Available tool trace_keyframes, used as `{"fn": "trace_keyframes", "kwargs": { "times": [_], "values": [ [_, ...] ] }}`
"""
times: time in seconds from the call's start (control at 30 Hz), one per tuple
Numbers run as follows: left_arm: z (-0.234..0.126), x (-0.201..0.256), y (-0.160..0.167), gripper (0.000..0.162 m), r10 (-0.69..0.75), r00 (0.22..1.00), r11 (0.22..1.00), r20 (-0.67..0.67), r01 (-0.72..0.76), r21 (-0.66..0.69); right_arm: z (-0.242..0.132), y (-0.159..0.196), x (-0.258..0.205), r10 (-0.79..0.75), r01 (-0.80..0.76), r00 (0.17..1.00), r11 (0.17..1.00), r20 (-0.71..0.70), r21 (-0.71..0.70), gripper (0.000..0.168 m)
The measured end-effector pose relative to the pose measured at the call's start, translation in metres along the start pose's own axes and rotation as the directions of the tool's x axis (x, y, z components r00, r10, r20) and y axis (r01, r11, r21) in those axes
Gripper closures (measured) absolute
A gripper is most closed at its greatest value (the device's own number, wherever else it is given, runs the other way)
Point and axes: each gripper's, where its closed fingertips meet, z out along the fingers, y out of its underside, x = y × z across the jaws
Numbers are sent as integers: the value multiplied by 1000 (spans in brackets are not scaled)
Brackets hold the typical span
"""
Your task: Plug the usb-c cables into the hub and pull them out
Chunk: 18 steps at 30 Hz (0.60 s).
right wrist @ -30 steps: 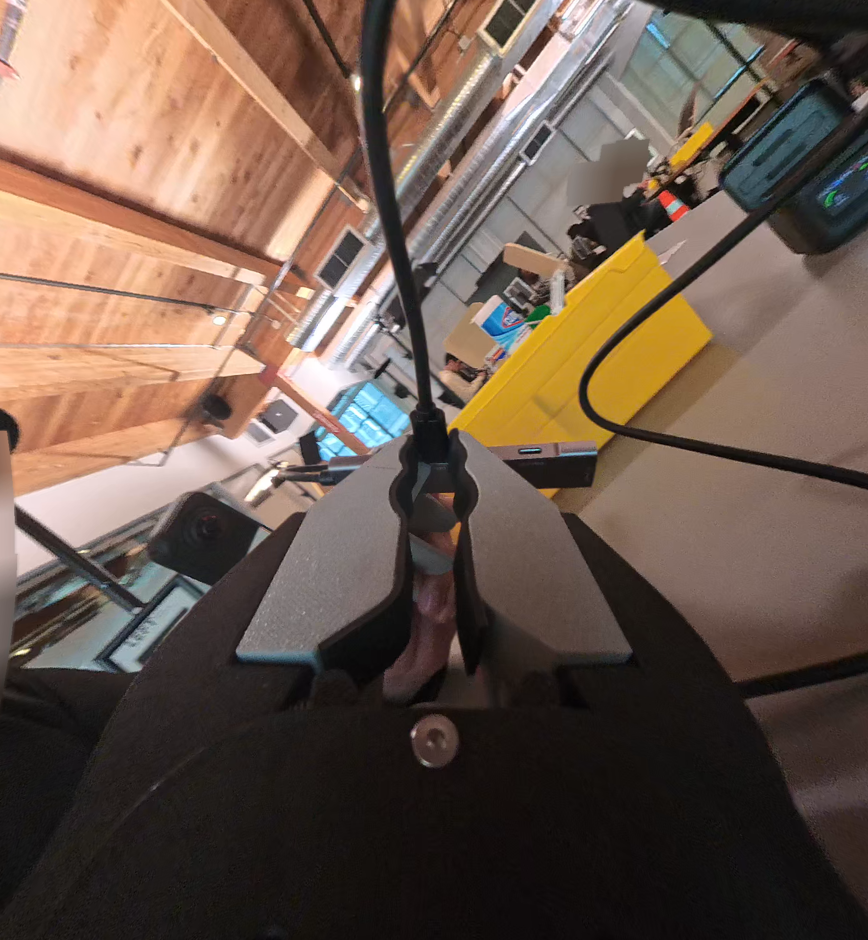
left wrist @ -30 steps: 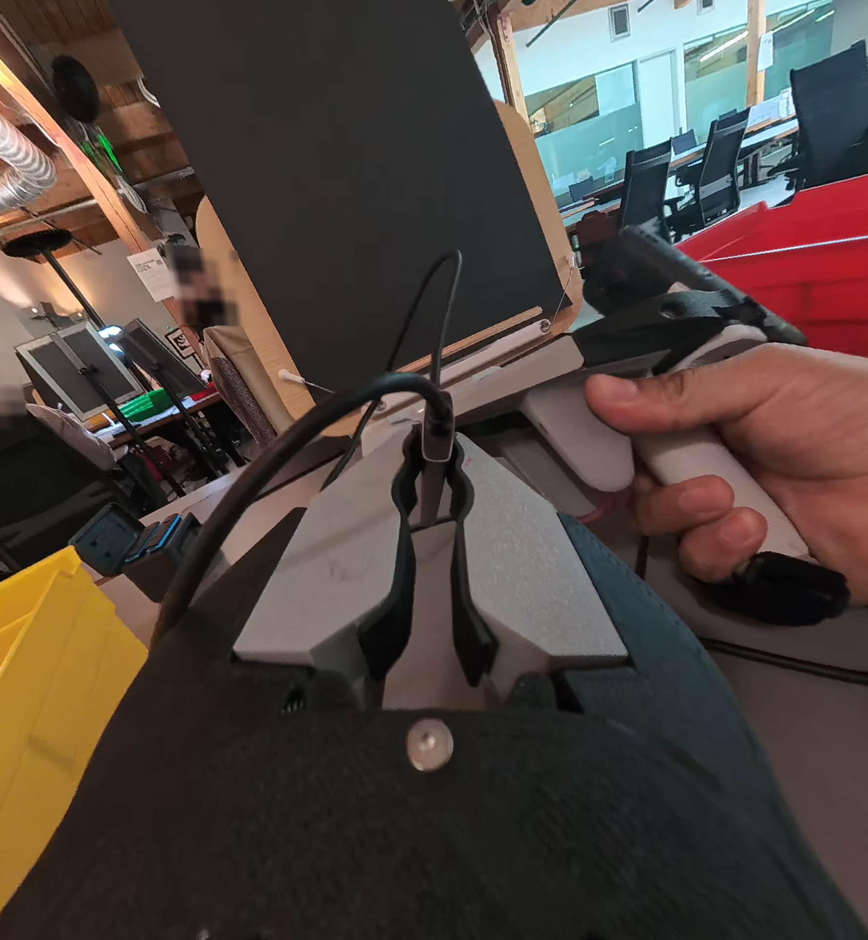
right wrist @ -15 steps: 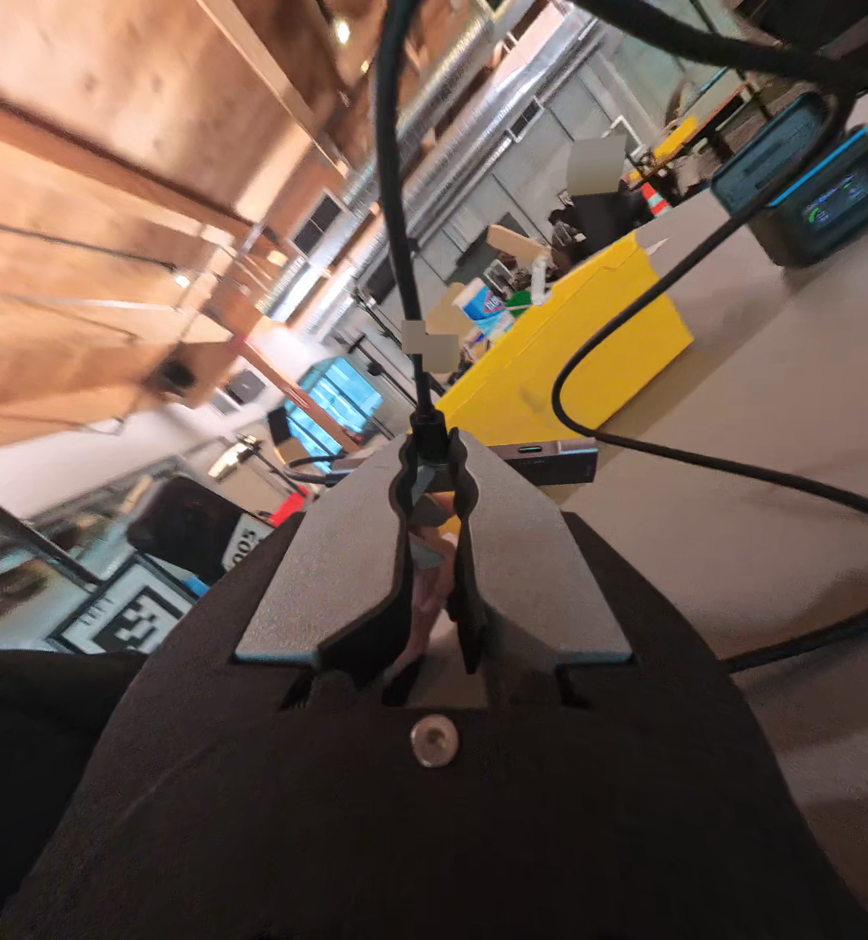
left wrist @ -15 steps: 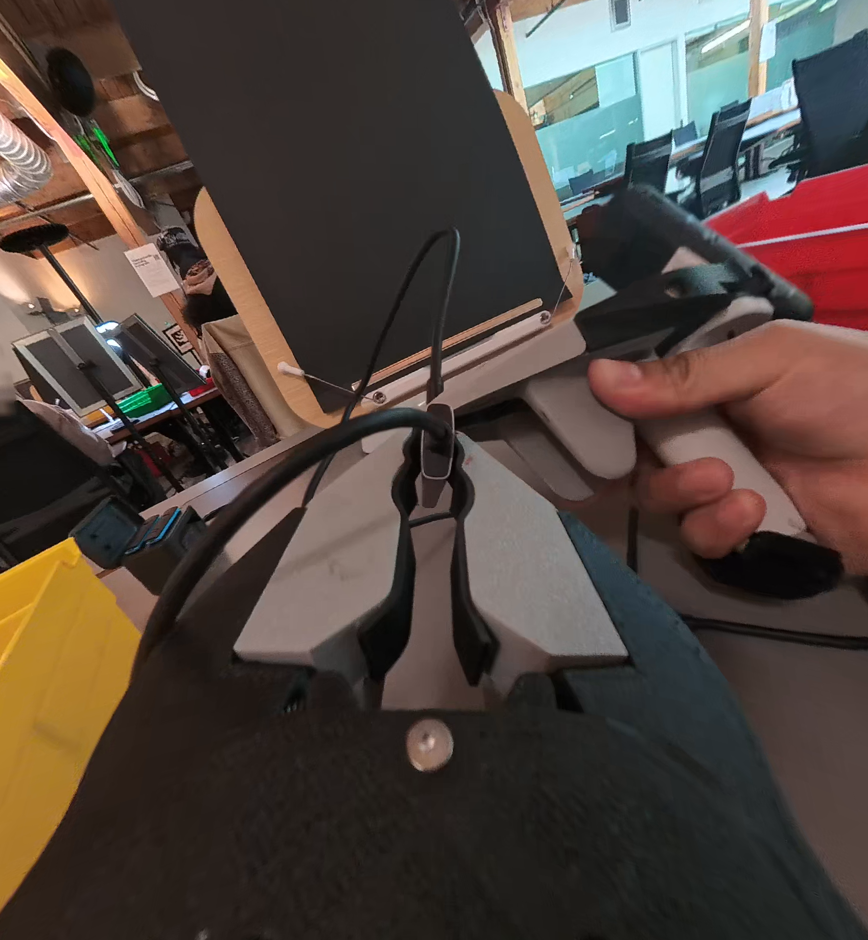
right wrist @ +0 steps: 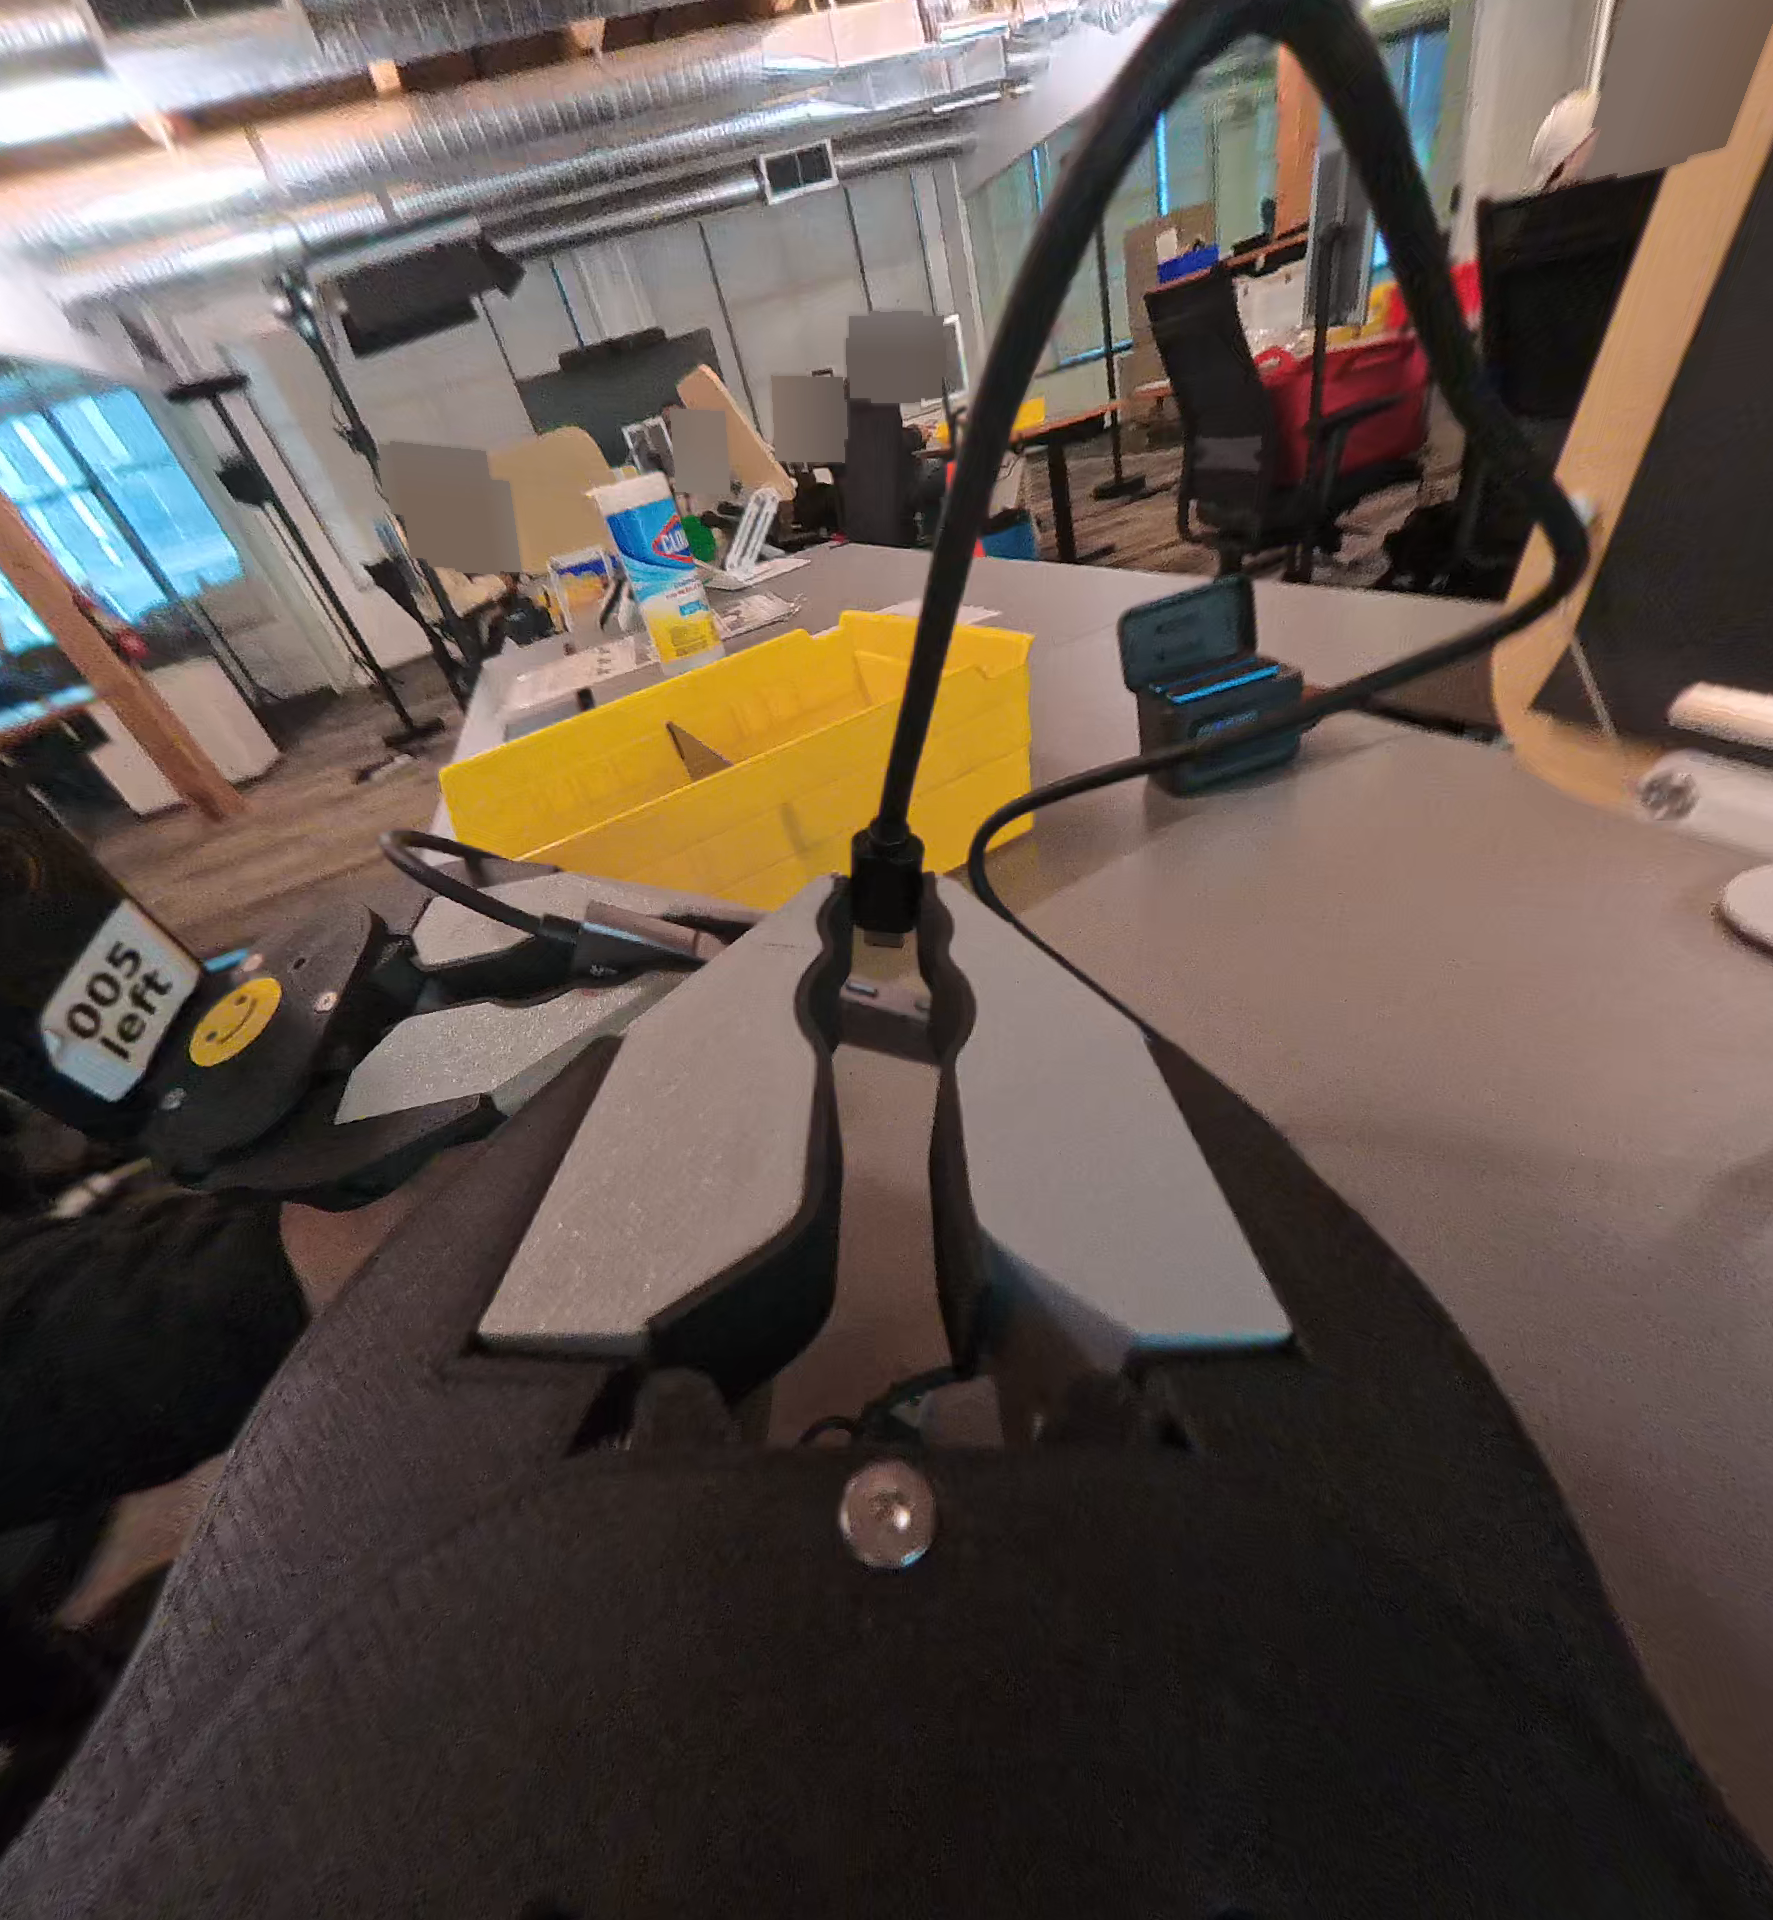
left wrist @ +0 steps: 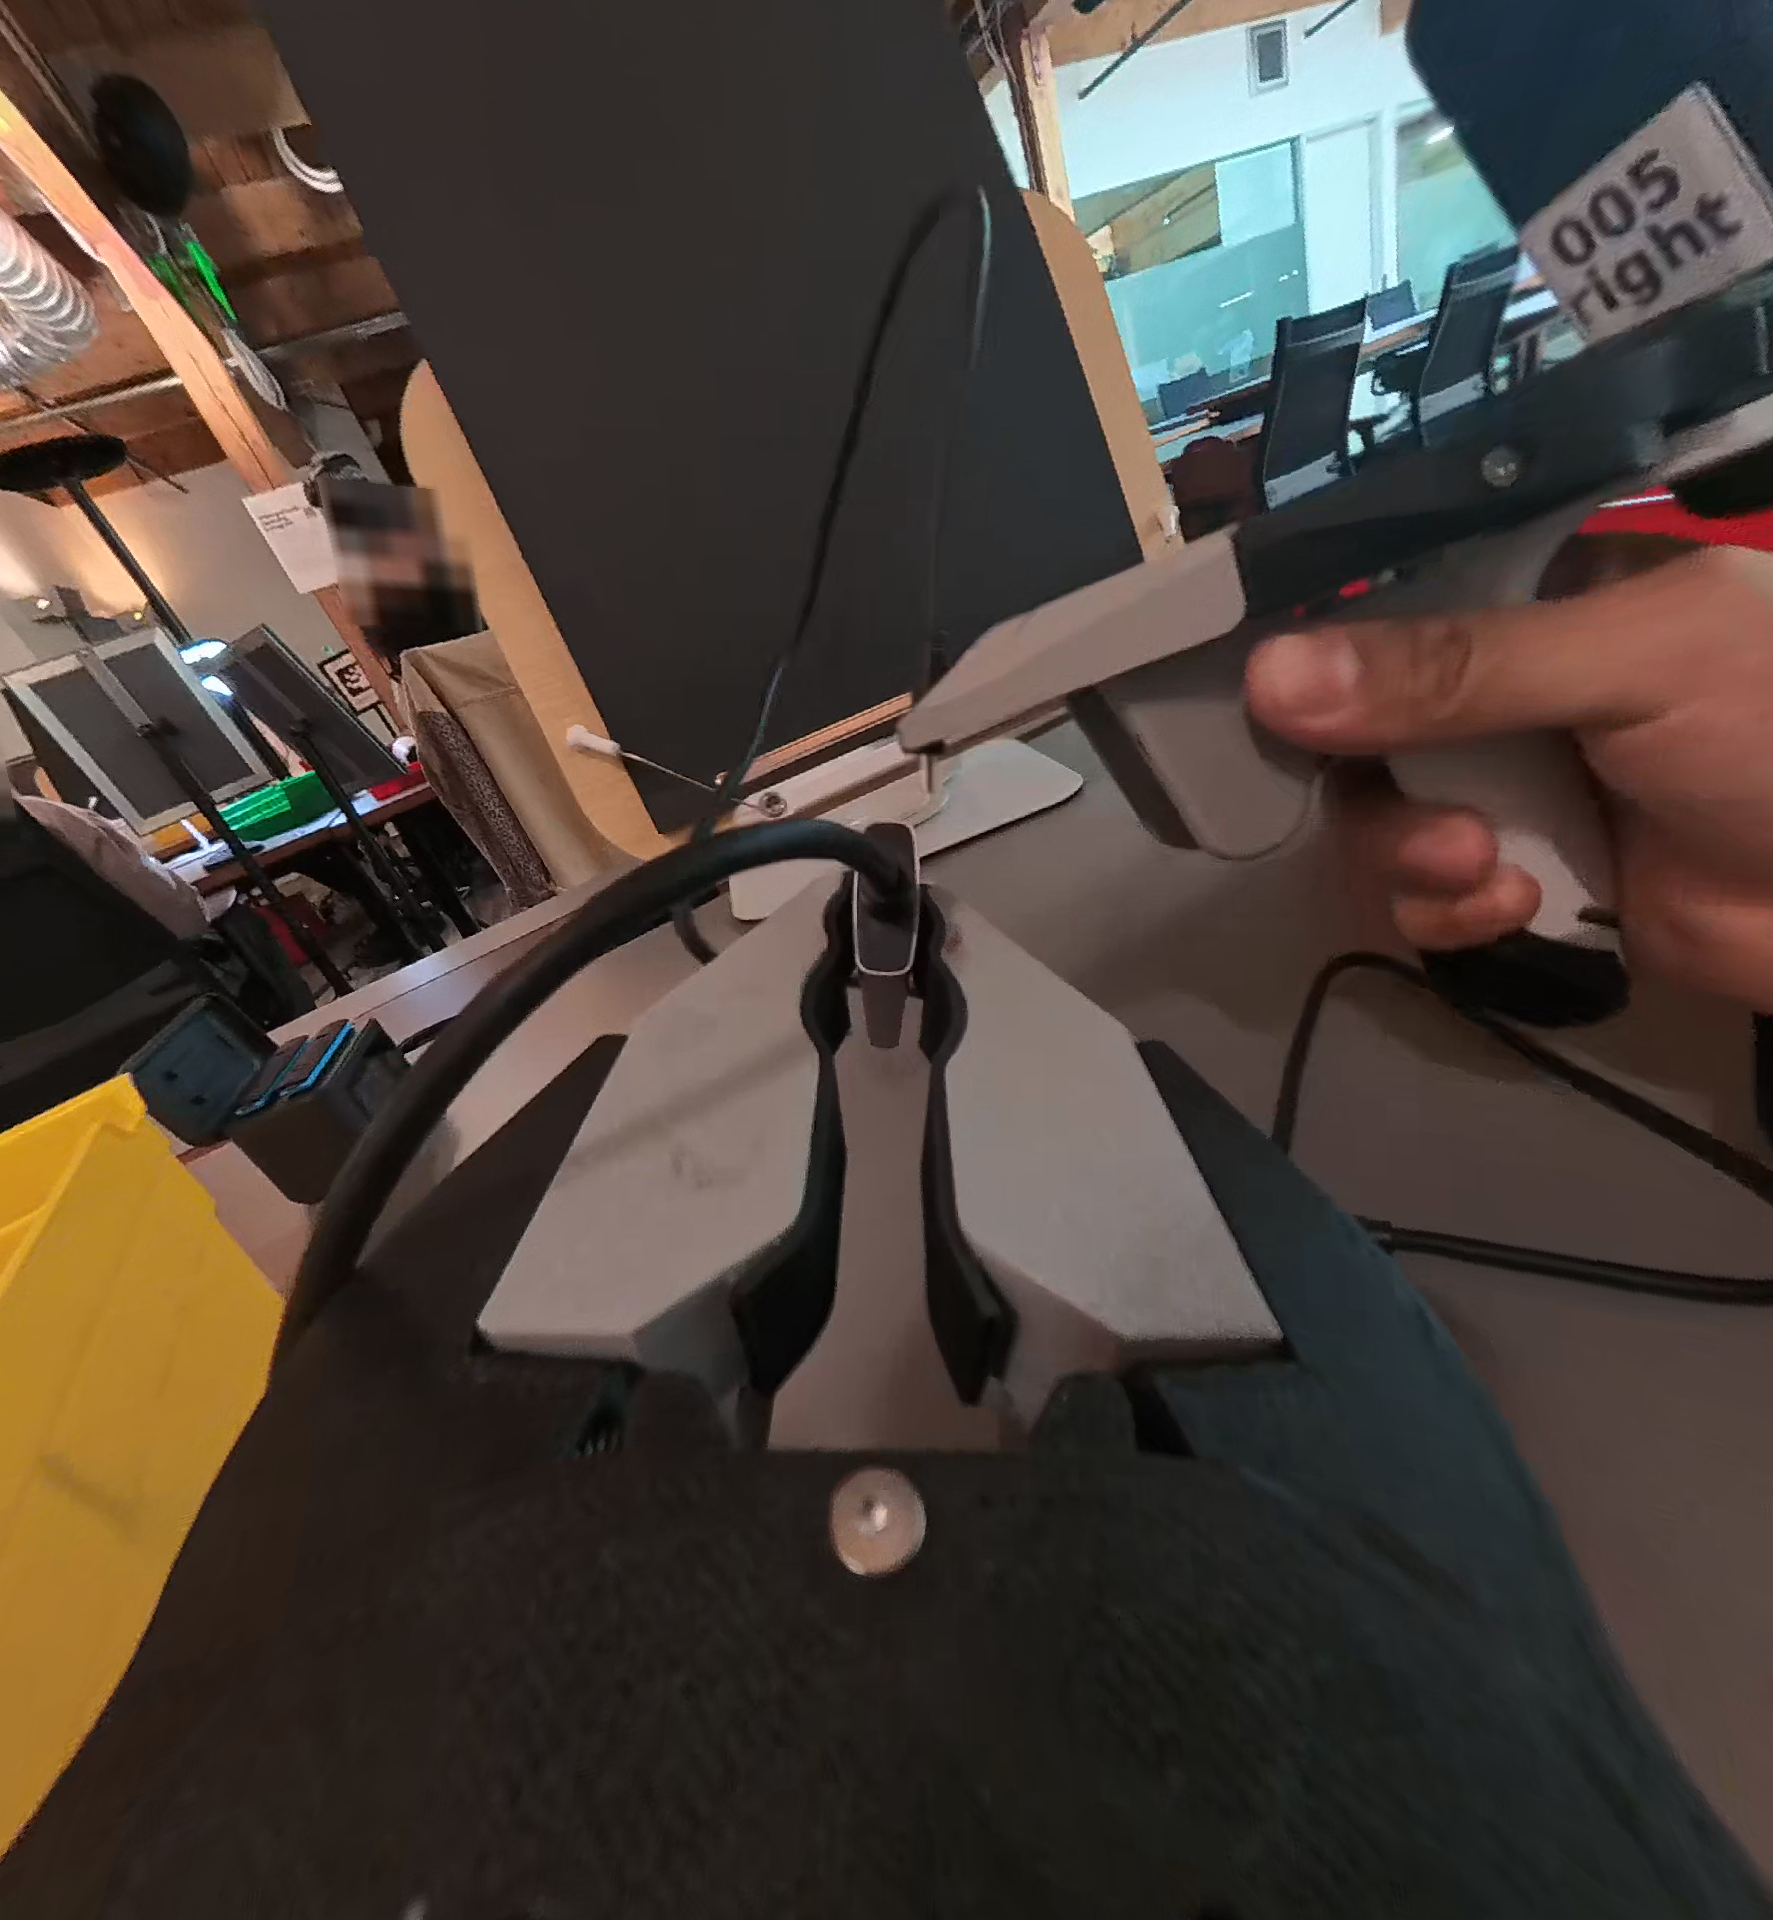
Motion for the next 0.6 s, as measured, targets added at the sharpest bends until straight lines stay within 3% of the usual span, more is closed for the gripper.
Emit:
{"fn": "trace_keyframes", "kwargs": {
  "times": [0.17, 0.27, 0.37, 0.47, 0.6],
  "values": [
    [0, 8, -3, 154, 30, 999, 999, -24, -30, 17, -4, 0, 14, -59, 55, 994, 997, -96, -47, 159],
    [-3, 5, -2, 155, 7, 1000, 1000, -27, -7, 17, -13, 10, 26, -101, 73, 985, 979, -138, -192, 159],
    [-7, 0, -2, 154, 0, 1000, 1000, -4, 0, 11, -30, 32, 21, -117, 79, 990, 928, -82, -365, 159],
    [-10, -7, -3, 154, -16, 1000, 1000, 20, 16, 16, -57, 57, 13, -171, 113, 984, 807, -46, -579, 159],
    [-10, -3, -1, 154, -34, 999, 999, -13, 34, -2, -87, 92, 8, -232, 133, 973, 546, 3, -827, 156]
  ]
}}
